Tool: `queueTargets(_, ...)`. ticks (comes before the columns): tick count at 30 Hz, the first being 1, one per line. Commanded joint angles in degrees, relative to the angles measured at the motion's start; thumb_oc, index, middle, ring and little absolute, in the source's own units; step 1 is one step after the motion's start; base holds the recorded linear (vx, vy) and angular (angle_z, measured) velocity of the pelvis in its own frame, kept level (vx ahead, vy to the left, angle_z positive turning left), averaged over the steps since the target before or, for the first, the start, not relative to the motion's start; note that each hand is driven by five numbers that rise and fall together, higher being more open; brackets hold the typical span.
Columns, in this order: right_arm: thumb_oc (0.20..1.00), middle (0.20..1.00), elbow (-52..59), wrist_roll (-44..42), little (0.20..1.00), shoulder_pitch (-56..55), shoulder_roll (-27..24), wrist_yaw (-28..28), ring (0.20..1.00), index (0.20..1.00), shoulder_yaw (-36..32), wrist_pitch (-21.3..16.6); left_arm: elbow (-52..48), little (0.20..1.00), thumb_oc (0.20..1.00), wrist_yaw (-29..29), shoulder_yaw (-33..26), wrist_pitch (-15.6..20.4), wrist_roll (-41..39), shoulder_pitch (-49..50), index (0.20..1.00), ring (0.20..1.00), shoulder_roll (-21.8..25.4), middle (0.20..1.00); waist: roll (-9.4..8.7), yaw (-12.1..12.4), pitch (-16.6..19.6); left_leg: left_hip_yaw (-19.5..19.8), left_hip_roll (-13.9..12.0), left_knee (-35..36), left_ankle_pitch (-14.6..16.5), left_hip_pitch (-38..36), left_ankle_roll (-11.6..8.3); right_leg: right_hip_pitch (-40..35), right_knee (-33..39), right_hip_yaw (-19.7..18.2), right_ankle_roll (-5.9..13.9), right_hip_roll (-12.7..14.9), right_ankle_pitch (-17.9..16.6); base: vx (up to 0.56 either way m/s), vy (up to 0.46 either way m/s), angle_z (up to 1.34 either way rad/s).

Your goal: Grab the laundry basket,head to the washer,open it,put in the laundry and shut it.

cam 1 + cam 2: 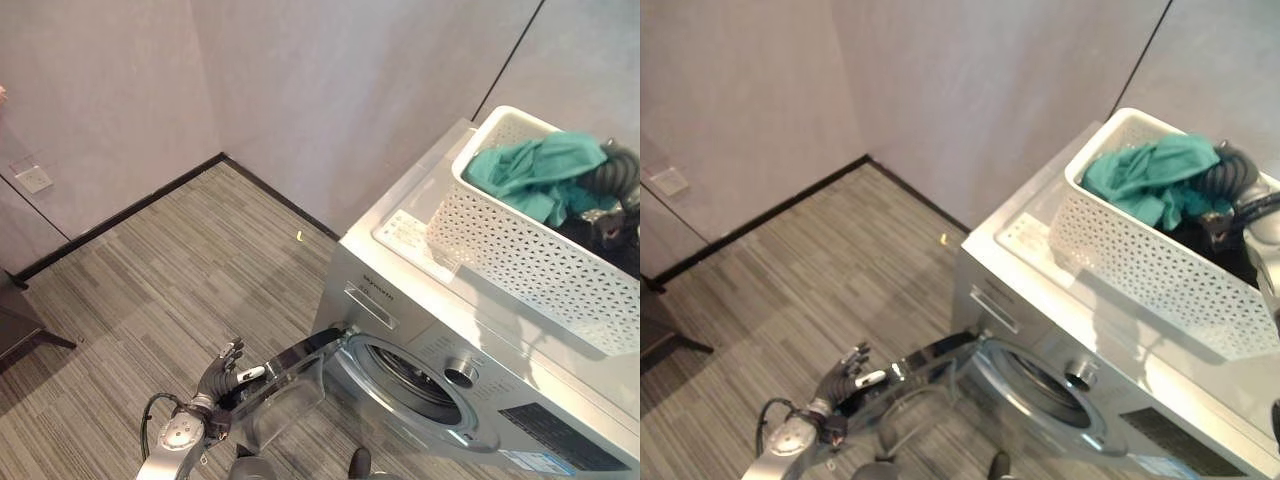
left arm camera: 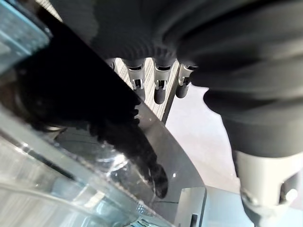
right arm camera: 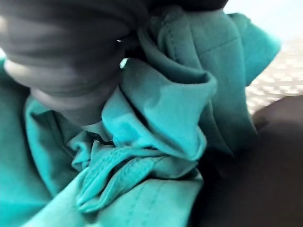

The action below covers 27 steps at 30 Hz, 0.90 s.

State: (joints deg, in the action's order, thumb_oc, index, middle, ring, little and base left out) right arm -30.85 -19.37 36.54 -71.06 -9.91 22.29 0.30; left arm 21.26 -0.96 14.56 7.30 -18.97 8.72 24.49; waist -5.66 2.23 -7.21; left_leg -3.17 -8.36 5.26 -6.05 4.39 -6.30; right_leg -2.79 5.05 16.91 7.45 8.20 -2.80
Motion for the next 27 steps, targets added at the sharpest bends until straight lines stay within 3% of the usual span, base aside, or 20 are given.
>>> queueTargets(1, 0.2, 0.2, 0.0, 4.36, 0.2, 3.22, -6.51, -2.21, 0.2, 0.2, 2.19, -1.34, -1.82, 1.0, 1.0, -1.3, 0.78, 1.88, 2.77, -2.14, 1.0, 1.0, 1.84, 1.0, -3.22, 1.25, 0.26, -1.58, -1.71, -0.26, 6.72, -4.56, -0.12, 0.93, -3.01, 2.28, 2.41, 4.17, 1.56, 0.0, -0.014, 0.08)
queueTargets(5, 0.2, 0.2, -3.15, 6.68, 0.2, 2.83, -4.39, -2.98, 0.2, 0.2, 4.2, -0.84, -2.53, 1.0, 1.0, -1.81, 1.08, 2.03, 2.41, -2.24, 1.0, 1.0, 2.57, 1.0, -3.8, 2.66, -0.46, -1.23, -1.81, -0.26, 6.53, -3.67, -0.08, 1.3, -2.39, 2.73, 2.54, 4.09, 1.24, 0.0, -0.018, 0.08)
queueTargets(6, 0.256, 0.256, -4.42, 6.99, 0.256, 4.12, -3.62, -2.67, 0.256, 0.256, 4.92, -0.6, -2.48, 1.0, 1.0, -1.78, 1.14, 1.96, 2.32, -2.39, 1.0, 1.0, 2.69, 1.0, -3.88, 2.9, -0.54, -1.24, -1.84, -0.26, 6.48, -3.49, -0.08, 1.37, -2.07, 2.69, 2.57, 4.05, 1.09, 0.0, -0.011, 0.03)
queueTargets(7, 0.256, 0.256, -4.53, 6.98, 0.256, 4.4, -3.58, -2.66, 0.256, 0.256, 5.17, -0.63, -2.47, 1.0, 1.0, -1.78, 1.08, 1.96, 2.32, -2.38, 1.0, 1.0, 2.65, 1.0, -3.87, 2.86, -0.54, -1.26, -1.84, -0.26, 6.48, -3.49, -0.08, 1.37, -2.04, 2.66, 2.57, 4.05, 1.07, -0.01, -0.005, 0.03)
queueTargets(8, 0.586, 0.586, -7.09, 6.99, 0.586, 7.45, -1.85, -1.56, 0.586, 0.586, 6.11, -0.45, -2.13, 1.0, 1.0, -1.58, 1.26, 1.92, 2.17, -3.07, 1.0, 1.0, 2.67, 1.0, -4.07, 3.23, -0.64, -1.49, -1.88, -0.26, 6.49, -3.23, -0.08, 1.58, -1.53, 2.46, 2.59, 3.94, 0.8, 0.0, 0.0, 0.0)
queueTargets(9, 0.658, 0.658, -7.13, 6.98, 0.658, 7.58, -1.84, -1.56, 0.658, 0.658, 6.24, -0.45, -2.12, 1.0, 1.0, -1.58, 1.23, 1.92, 2.17, -3.06, 1.0, 1.0, 2.64, 1.0, -4.05, 3.2, -0.64, -1.49, -1.88, -0.26, 6.49, -3.23, -0.08, 1.58, -1.53, 2.46, 2.59, 3.94, 0.8, 0.0, 0.0, 0.0)
queueTargets(10, 1.0, 1.0, -8.72, 4.29, 1.0, 10.2, -0.86, 0.37, 1.0, 1.0, 4.7, -0.67, -1.34, 1.0, 1.0, -1.0, 1.21, 2.0, 1.97, -3.82, 1.0, 1.0, 2.54, 1.0, -4.31, 3.18, -0.54, -1.67, -1.92, -0.26, 6.51, -2.98, -0.03, 1.79, -1.13, 2.24, 2.59, 3.81, 0.55, 0.0, 0.0, 0.0)
queueTargets(16, 1.0, 1.0, -10.94, -1.48, 1.0, 11.81, -1.45, 2.42, 1.0, 1.0, 0.47, -1.66, -0.65, 1.0, 1.0, -0.8, 0.97, 2.18, 1.03, -3.7, 1.0, 1.0, 2.5, 1.0, -4.89, 2.82, -0.01, -2.11, -1.93, -0.26, 6.89, -3.11, 0.01, 1.83, -0.59, 1.81, 2.6, 3.48, 0.46, 0.0, 0.001, -0.01)
queueTargets(20, 1.0, 1.0, -13.88, -6.47, 1.0, 13.82, -4.63, 2.89, 1.0, 1.0, -1.97, -2.82, -0.41, 1.0, 1.0, -1.11, 0.84, 2.32, 0.89, -3.45, 1.0, 1.0, 2.81, 1.0, -5.34, 2.07, 0.72, -2.64, -2.09, -0.26, 7.39, -3.77, -0.11, 1.69, -0.54, 1.42, 2.69, 3.18, 0.5, 0.01, 0.0, -0.02)
queueTargets(27, 1.0, 1.0, -16.37, -6.49, 1.0, 13.06, -6.99, 1.49, 1.0, 1.0, -1.86, -2.39, 0.15, 1.0, 1.0, -1.13, 0.38, 2.29, 1.11, -3.31, 1.0, 1.0, 2.89, 1.0, -5.7, 1.42, 1.28, -3.18, -2.33, -0.26, 7.56, -4.48, -0.38, 1.45, -0.45, 1.09, 2.61, 2.81, 0.56, 0.01, -0.003, -0.06)
